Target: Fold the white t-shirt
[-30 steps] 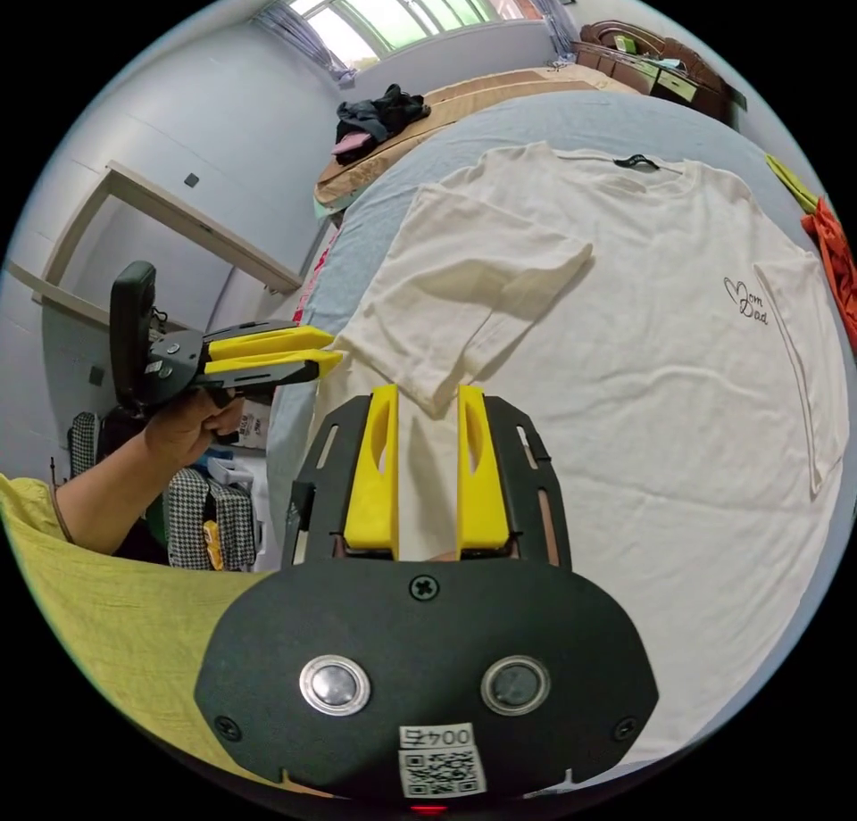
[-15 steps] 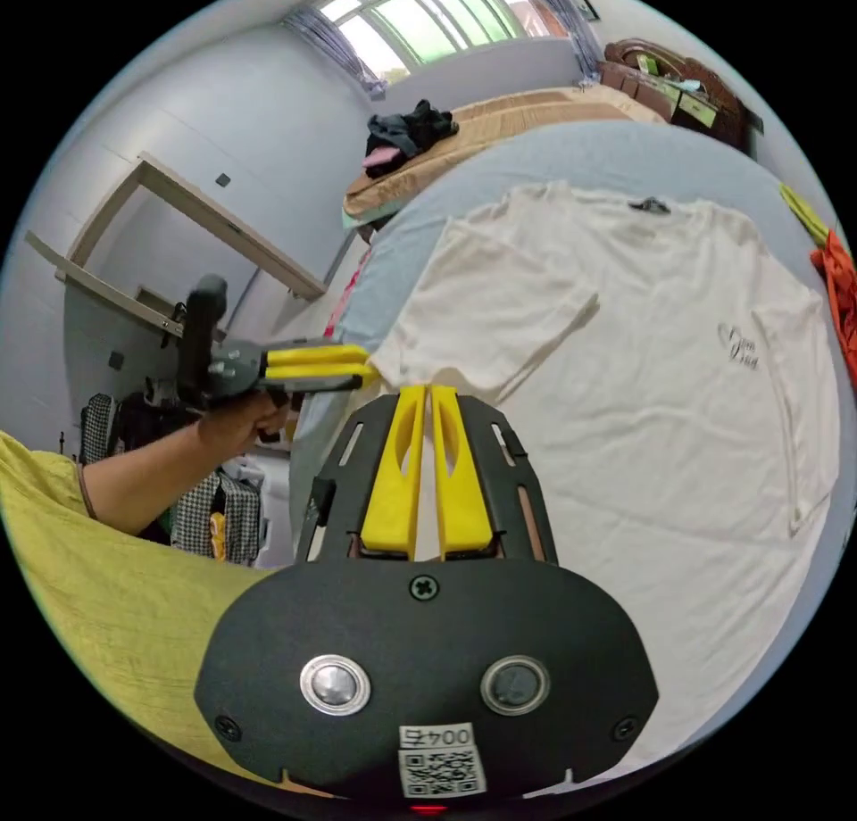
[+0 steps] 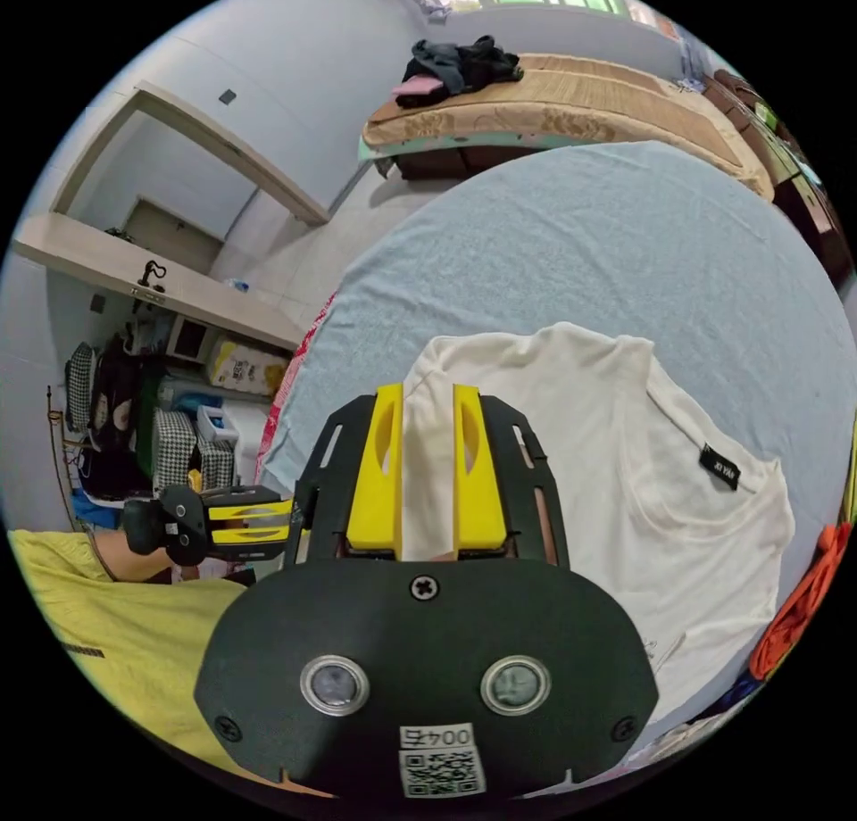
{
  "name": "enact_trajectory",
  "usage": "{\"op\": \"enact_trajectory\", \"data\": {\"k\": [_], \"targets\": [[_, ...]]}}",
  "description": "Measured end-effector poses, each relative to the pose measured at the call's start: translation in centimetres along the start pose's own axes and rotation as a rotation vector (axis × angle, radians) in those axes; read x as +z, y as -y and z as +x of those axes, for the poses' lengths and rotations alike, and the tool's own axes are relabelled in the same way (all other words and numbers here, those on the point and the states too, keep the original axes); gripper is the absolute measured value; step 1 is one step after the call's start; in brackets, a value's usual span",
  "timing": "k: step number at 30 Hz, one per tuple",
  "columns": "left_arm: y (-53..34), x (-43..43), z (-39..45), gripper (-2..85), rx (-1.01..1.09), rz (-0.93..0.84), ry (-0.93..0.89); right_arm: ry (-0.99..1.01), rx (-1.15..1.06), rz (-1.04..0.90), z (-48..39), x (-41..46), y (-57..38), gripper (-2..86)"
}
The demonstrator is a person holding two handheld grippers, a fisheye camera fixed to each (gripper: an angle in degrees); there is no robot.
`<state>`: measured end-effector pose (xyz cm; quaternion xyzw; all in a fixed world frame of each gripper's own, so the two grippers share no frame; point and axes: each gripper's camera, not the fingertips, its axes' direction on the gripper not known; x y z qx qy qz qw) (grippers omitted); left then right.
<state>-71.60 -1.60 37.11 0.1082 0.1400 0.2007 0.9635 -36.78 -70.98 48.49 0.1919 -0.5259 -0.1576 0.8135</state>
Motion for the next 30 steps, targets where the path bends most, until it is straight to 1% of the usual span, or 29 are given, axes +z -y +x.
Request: {"op": "enact_trajectory", "data": {"k": [3, 4, 7, 9, 14, 18, 20, 22, 25, 27, 30], "targets": [[-0.3, 0.1, -0.7, 2.9, -0.002, 0.003, -0.022, 0.02, -0.024, -0.077, -0.2, 1.3, 1.3, 8.3], [-0.4, 0.2, -0.9, 2.9, -0.003, 0.004, -0.029, 0.018, -0.05, -0.105, -0.5, 1.5, 1.6, 6.1], [-0.7, 0.2, -1.4, 2.8, -0.009, 0.012, -0.039, 0.001, -0.112, -0.095, -1.9, 0.4, 2.5, 2.9], [-1.0, 0.3, -1.7, 2.7, -0.017, 0.021, -0.038, 0.008, -0.143, -0.101, -2.6, 0.2, 3.3, 2.4], [-2.1, 0.4, -2.3, 2.5, -0.044, 0.055, -0.035, -0.011, -0.189, -0.172, -3.5, 2.0, 5.3, 2.7], [-2.5, 0.5, -2.9, 2.4, -0.058, 0.071, -0.051, 0.08, -0.161, -0.174, -2.3, 1.1, 5.5, 4.1], [-2.5, 0.5, -3.2, 2.4, -0.055, 0.067, -0.057, 0.105, -0.128, -0.136, -1.6, -0.4, 5.3, 4.9], [-2.5, 0.5, -3.3, 2.3, -0.052, 0.064, -0.059, 0.165, -0.063, -0.034, -0.1, -3.6, 4.8, 5.5], [-2.5, 0.4, -3.7, 2.1, -0.063, 0.058, -0.07, 0.189, 0.011, 0.076, 1.0, -7.5, 2.8, 6.2], [-2.6, 0.0, -3.9, 1.9, -0.076, 0.066, -0.067, 0.182, 0.036, 0.107, 0.8, -9.1, 0.4, 7.1], [-3.0, -1.5, -4.2, 1.4, -0.09, 0.092, -0.047, 0.117, 0.05, 0.109, -0.5, -10.5, -5.5, 7.9]]}}
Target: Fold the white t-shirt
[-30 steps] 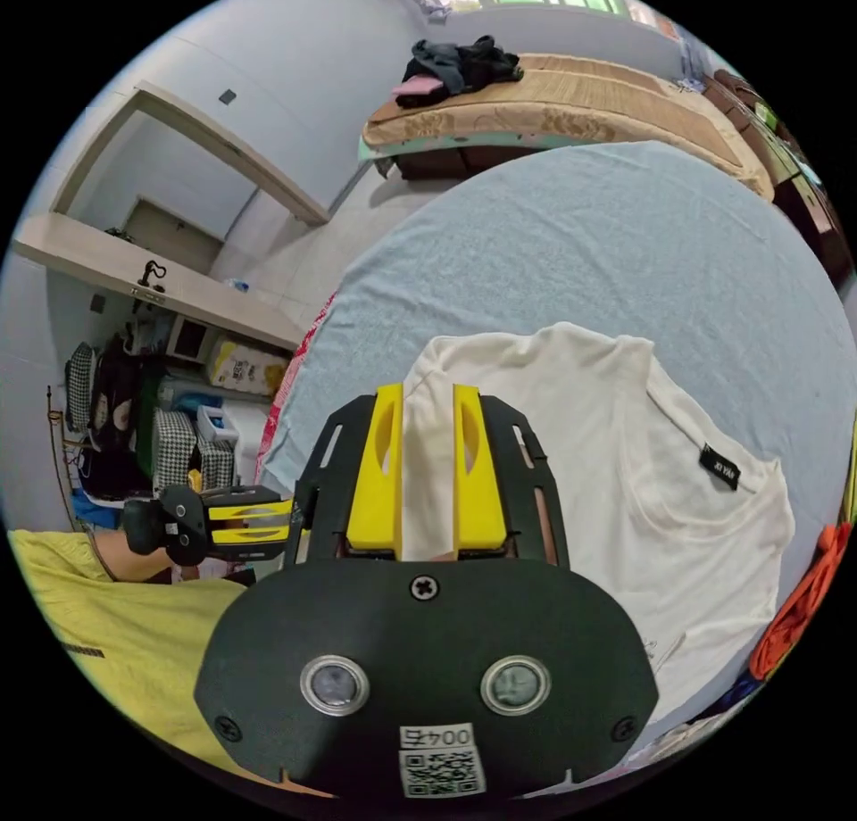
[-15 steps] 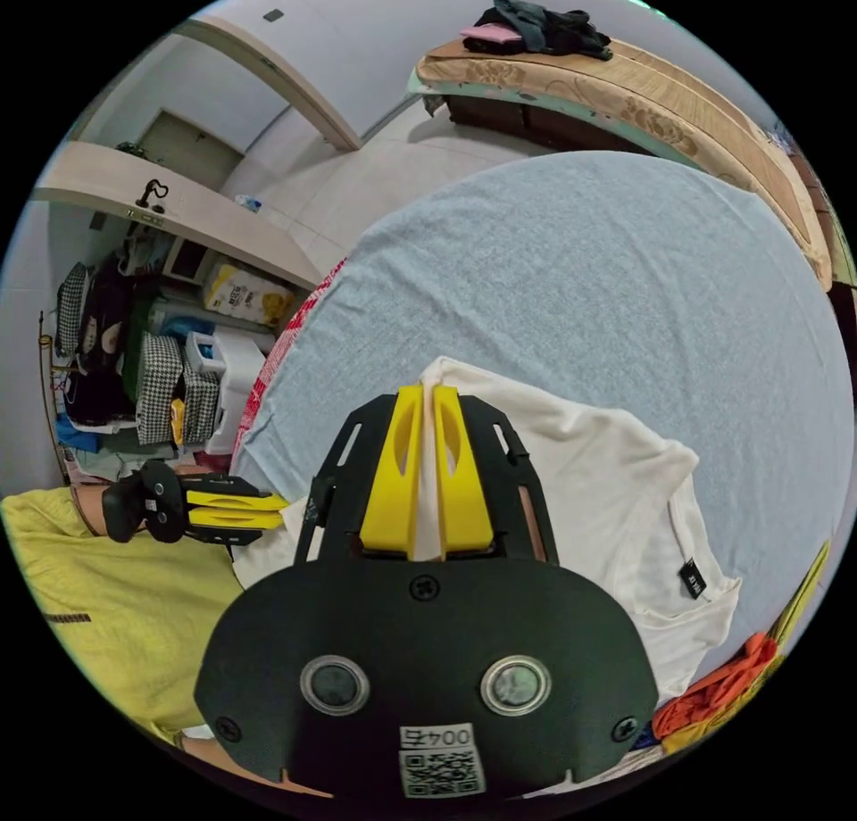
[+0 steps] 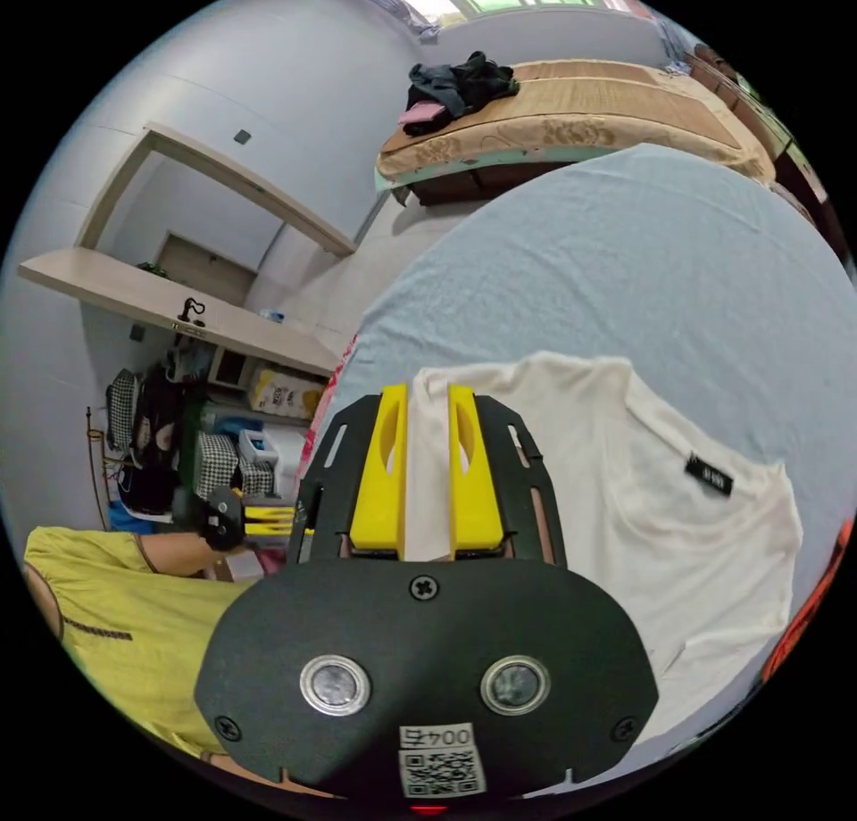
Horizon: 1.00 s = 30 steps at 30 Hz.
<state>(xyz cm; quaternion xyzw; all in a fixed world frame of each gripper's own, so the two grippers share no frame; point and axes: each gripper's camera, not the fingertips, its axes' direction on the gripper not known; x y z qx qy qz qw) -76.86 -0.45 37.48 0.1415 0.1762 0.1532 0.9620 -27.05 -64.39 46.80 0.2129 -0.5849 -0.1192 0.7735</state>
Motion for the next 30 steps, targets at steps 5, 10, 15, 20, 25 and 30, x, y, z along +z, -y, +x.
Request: {"op": "enact_trajectory", "data": {"k": [5, 10, 15, 20, 25, 30], "targets": [[1.9, -3.0, -1.3, 0.4, -0.027, 0.087, 0.05, -0.023, 0.02, 0.042, -3.5, -1.0, -11.7, 8.2], [5.0, -1.4, 0.0, 0.2, 0.079, 0.027, -0.007, -0.046, 0.068, 0.086, -6.5, -0.7, -19.3, 7.3], [4.4, 1.6, 2.6, 0.3, 0.136, -0.065, 0.023, -0.08, 0.047, 0.062, -7.8, -0.5, -19.1, 8.4], [4.2, 2.7, 3.0, 0.2, 0.148, -0.067, 0.038, -0.183, -0.028, -0.012, -8.5, -0.6, -17.2, 9.0], [4.6, 2.9, 2.6, 0.3, 0.137, -0.058, -0.009, -0.132, 0.017, -0.008, -7.1, -3.6, -18.3, 4.7], [4.5, 2.9, 3.4, 0.4, 0.126, -0.027, 0.005, -0.184, 0.019, 0.027, -8.3, -7.3, -18.3, 8.5]]}}
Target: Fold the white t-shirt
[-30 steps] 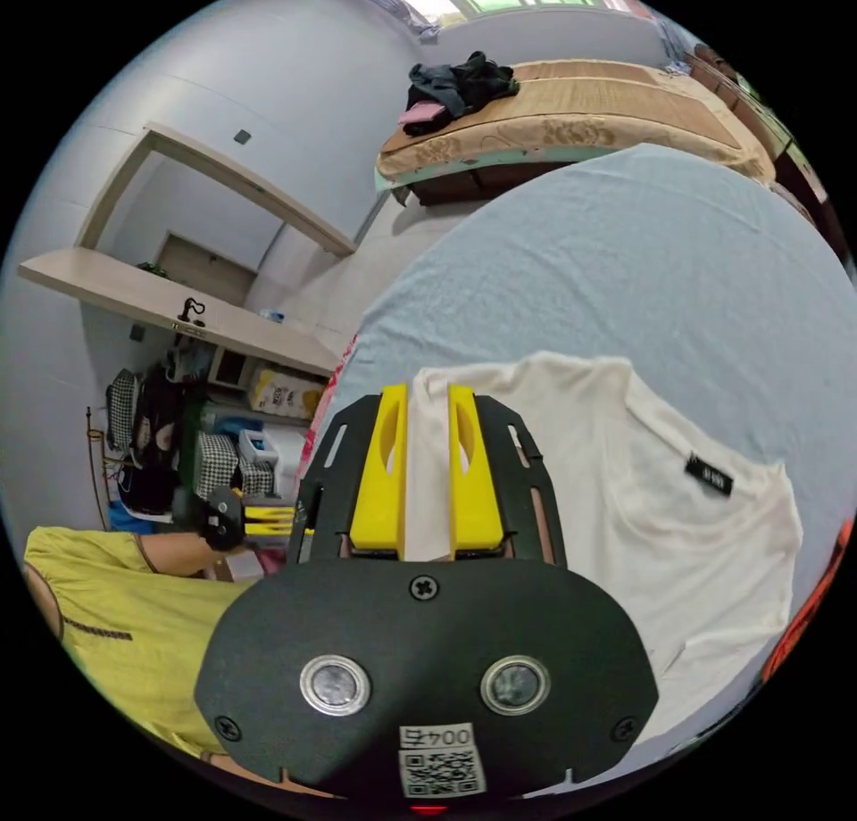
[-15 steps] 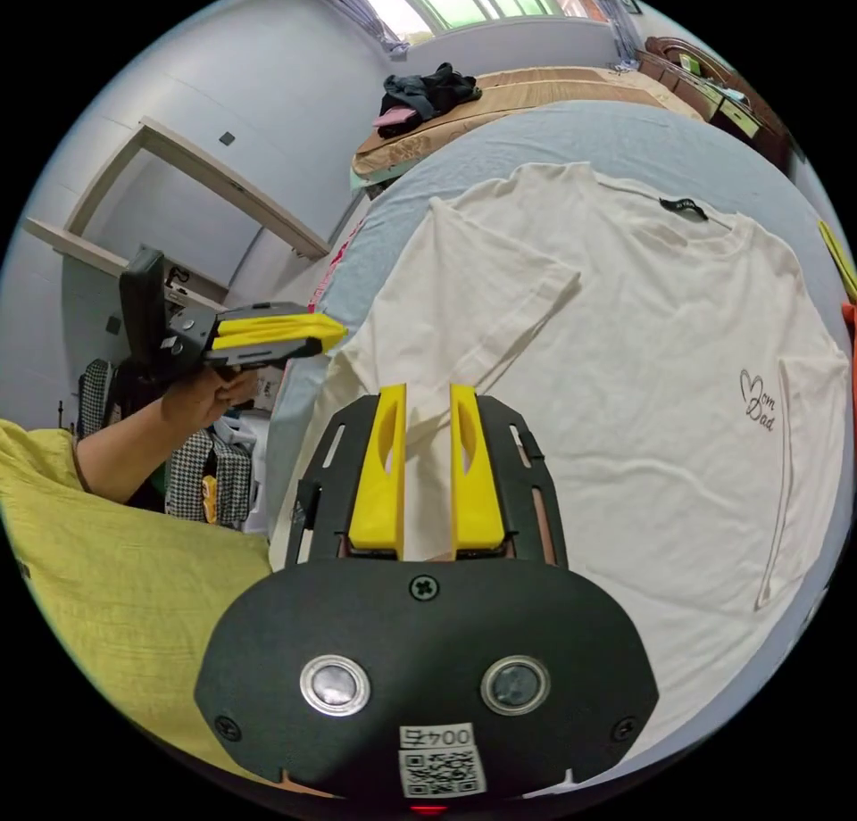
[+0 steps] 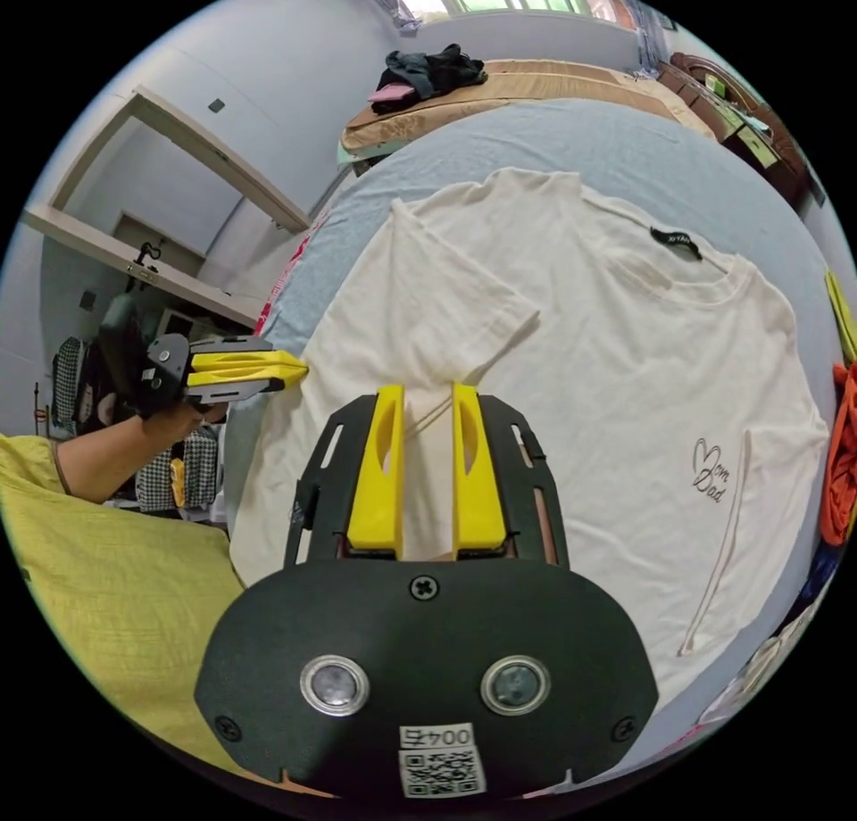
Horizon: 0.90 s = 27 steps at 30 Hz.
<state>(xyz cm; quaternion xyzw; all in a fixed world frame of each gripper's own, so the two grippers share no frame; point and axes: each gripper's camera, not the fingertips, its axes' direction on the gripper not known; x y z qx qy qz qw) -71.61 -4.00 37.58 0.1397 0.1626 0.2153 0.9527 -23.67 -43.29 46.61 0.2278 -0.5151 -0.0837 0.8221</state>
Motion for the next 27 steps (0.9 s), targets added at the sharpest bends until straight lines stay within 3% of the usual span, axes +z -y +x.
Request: {"op": "enact_trajectory", "data": {"k": [11, 18, 27], "targets": [[1.7, -1.0, 1.2, 1.7, -0.041, -0.01, -0.027, -0.028, 0.085, 0.025, 0.6, -5.9, 0.4, 10.0], [6.4, -3.2, 0.1, 2.5, -0.045, 0.083, -0.001, 0.024, 0.186, 0.031, -1.8, -10.5, -8.1, 10.0], [14.7, 3.6, 1.2, 5.3, 0.036, -0.098, 0.074, -0.023, 0.299, -0.058, -4.2, -15.1, -18.9, 8.6]]}}
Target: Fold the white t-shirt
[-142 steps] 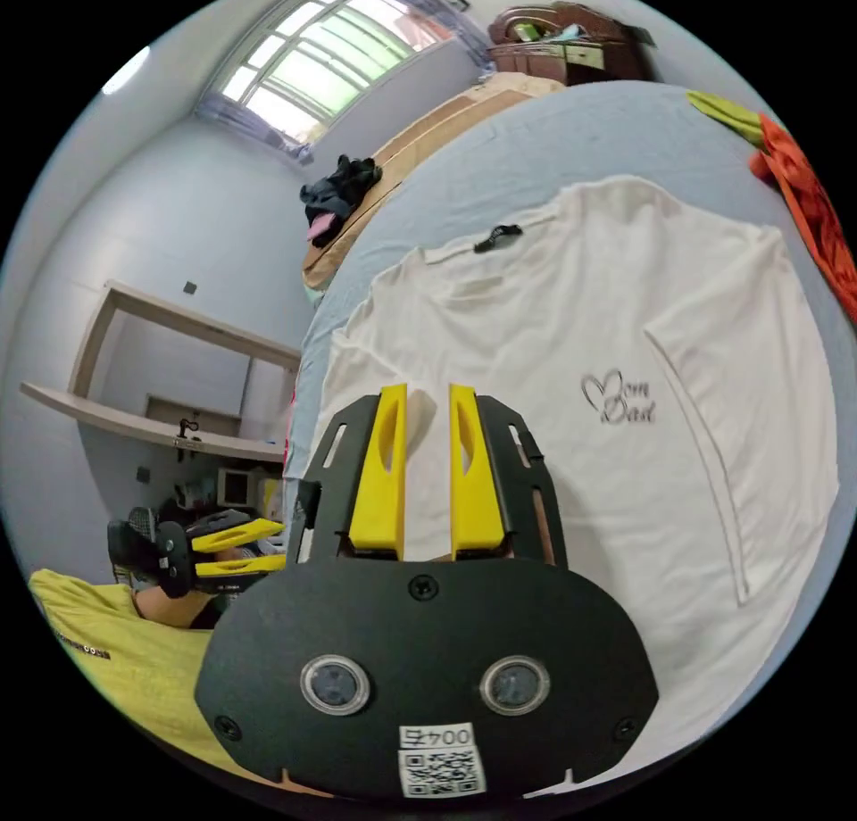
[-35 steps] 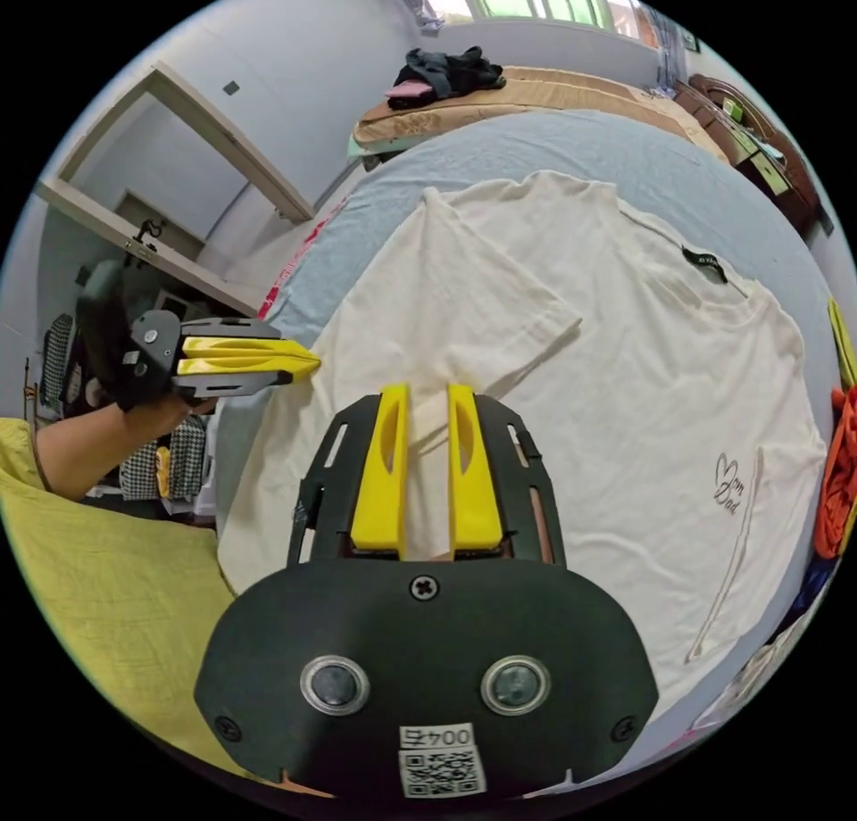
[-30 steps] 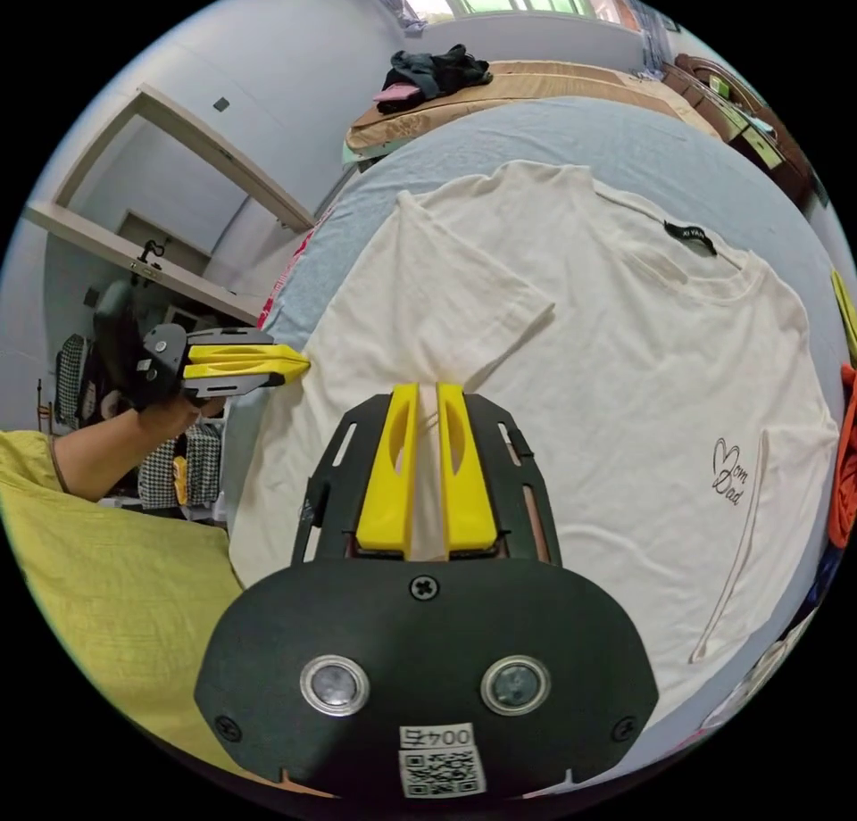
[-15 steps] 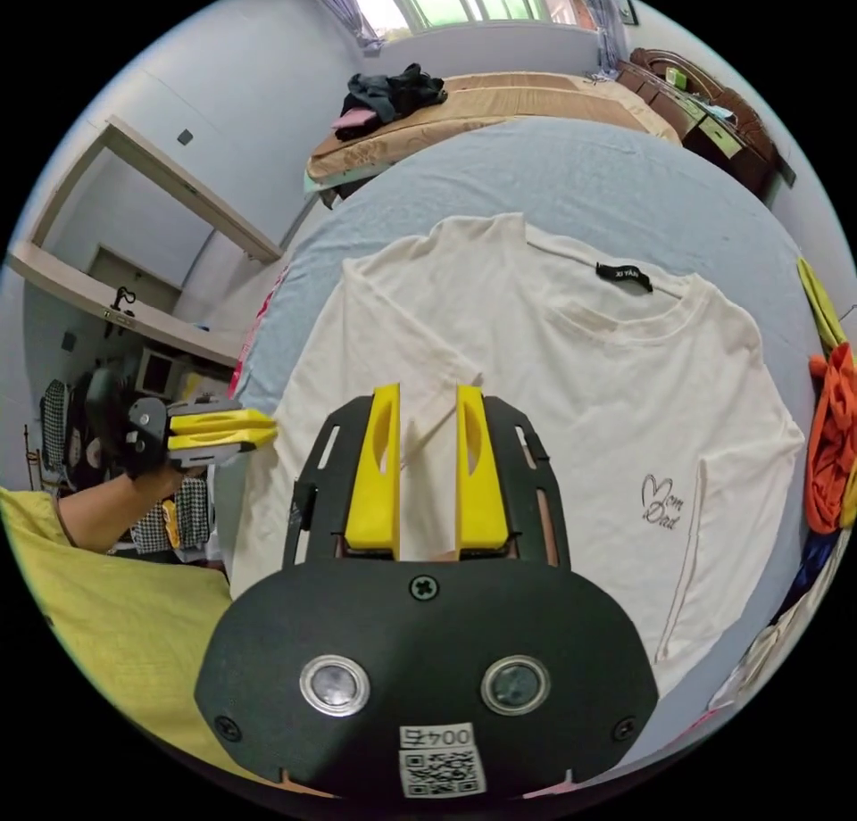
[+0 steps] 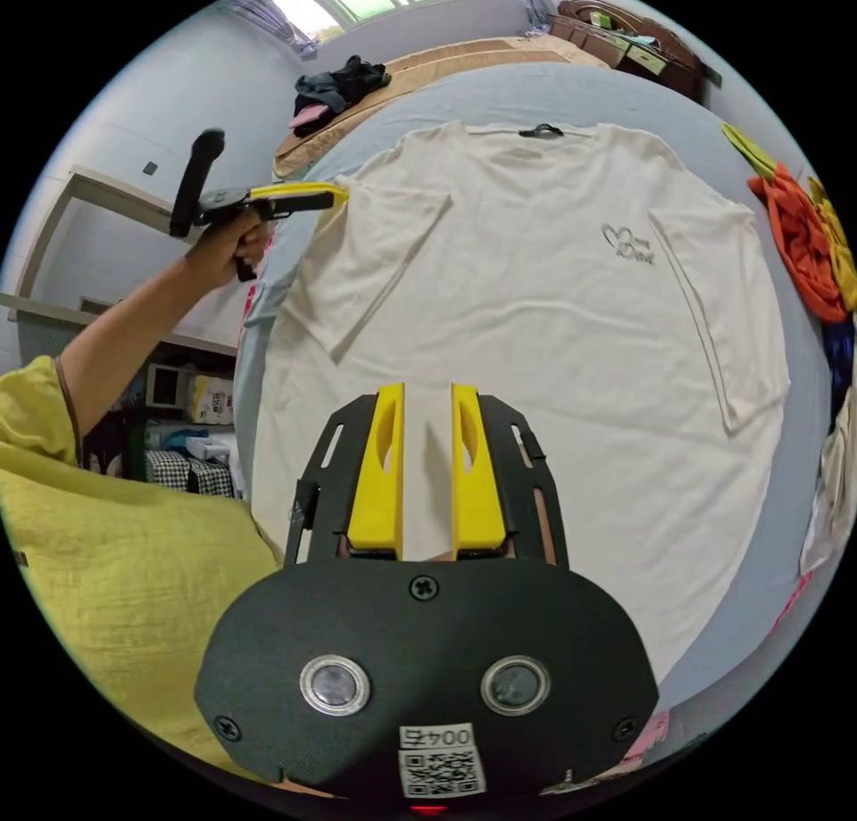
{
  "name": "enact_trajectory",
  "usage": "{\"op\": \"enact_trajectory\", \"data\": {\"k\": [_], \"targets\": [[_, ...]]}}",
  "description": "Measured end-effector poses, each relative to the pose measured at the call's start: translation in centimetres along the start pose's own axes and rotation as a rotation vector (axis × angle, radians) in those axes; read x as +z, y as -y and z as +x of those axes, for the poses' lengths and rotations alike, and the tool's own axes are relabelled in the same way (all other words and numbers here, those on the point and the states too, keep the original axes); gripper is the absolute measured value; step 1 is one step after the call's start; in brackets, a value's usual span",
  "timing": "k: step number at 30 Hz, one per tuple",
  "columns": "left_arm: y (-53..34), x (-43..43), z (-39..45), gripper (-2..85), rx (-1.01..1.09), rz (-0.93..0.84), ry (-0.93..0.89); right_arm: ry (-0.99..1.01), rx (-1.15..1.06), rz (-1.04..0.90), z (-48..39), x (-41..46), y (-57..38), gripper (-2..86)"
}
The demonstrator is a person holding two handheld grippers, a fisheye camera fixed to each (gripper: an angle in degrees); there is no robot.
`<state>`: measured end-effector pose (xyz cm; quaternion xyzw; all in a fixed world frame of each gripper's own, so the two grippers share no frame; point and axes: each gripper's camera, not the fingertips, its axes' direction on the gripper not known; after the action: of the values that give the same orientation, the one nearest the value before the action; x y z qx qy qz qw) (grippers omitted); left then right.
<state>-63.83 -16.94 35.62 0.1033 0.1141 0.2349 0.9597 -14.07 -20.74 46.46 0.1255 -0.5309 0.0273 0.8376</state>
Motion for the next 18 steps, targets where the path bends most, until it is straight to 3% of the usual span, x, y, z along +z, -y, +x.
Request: {"op": "enact_trajectory", "data": {"k": [9, 18], "targets": [[-0.5, -1.6, 3.1, 5.4, -0.035, -0.027, 0.007, -0.159, 0.093, -0.115, 1.5, -5.0, -10.9, 8.5], [-11.4, -7.3, 14.7, 2.9, -0.139, -0.046, -0.142, -0.328, 0.13, -0.254, 3.8, -7.7, -20.1, 7.2]]}}
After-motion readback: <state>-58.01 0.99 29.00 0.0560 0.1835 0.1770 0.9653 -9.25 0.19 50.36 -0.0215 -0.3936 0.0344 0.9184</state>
